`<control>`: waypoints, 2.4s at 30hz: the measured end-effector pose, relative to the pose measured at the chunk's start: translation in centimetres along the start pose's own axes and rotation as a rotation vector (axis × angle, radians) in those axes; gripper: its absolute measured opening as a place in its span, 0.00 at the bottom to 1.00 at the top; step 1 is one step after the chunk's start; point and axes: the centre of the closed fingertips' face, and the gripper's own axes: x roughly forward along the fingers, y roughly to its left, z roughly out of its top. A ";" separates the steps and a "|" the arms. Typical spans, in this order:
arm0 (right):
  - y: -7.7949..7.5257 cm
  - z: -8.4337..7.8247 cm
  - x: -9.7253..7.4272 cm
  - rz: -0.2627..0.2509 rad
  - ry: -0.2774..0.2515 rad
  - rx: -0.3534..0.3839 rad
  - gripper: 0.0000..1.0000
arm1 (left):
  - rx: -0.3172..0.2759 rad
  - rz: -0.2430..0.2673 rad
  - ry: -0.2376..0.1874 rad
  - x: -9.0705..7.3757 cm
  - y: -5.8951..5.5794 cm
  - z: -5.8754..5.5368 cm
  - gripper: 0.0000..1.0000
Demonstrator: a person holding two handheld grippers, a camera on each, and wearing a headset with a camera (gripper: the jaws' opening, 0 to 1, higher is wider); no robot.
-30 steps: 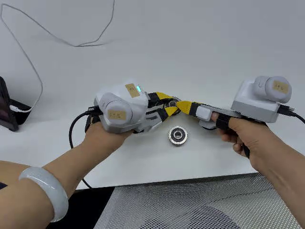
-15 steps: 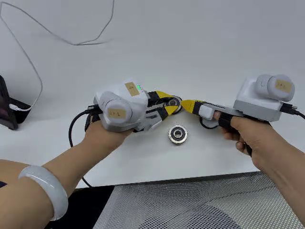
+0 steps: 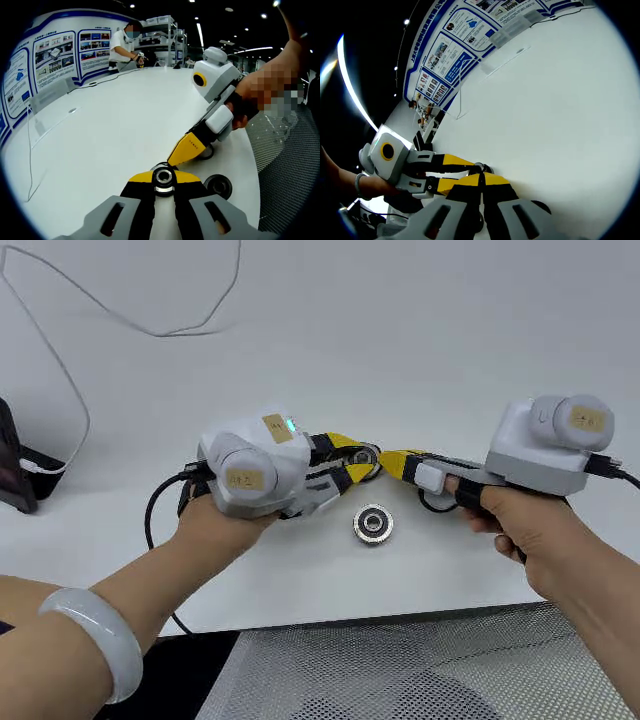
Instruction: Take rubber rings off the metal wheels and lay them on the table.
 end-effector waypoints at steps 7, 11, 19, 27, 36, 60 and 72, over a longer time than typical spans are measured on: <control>0.4 0.1 0.1 0.008 0.007 -0.009 0.01 | 0.001 0.001 -0.001 0.0 0.0 0.0 0.13; 0.6 0.1 0.1 0.015 0.010 -0.008 0.01 | 0.001 0.004 0.000 0.0 0.1 -0.1 0.13; 1.6 0.1 0.3 0.048 0.016 0.001 0.01 | 0.004 0.002 -0.002 0.0 0.1 -0.1 0.13; 1.9 0.1 0.0 0.063 0.018 0.003 0.01 | 0.006 -0.006 -0.005 0.0 0.1 -0.1 0.14; 1.2 0.0 0.2 0.034 0.009 0.008 0.01 | 0.000 -0.024 -0.012 -0.2 -0.2 0.2 0.18; 2.3 0.0 0.1 0.065 -0.001 0.020 0.01 | -0.007 0.021 -0.005 -2.5 0.3 -1.3 0.26; 4.0 1.0 -0.8 0.109 -0.032 0.037 0.01 | -0.024 0.041 0.000 -3.6 0.6 -2.0 0.27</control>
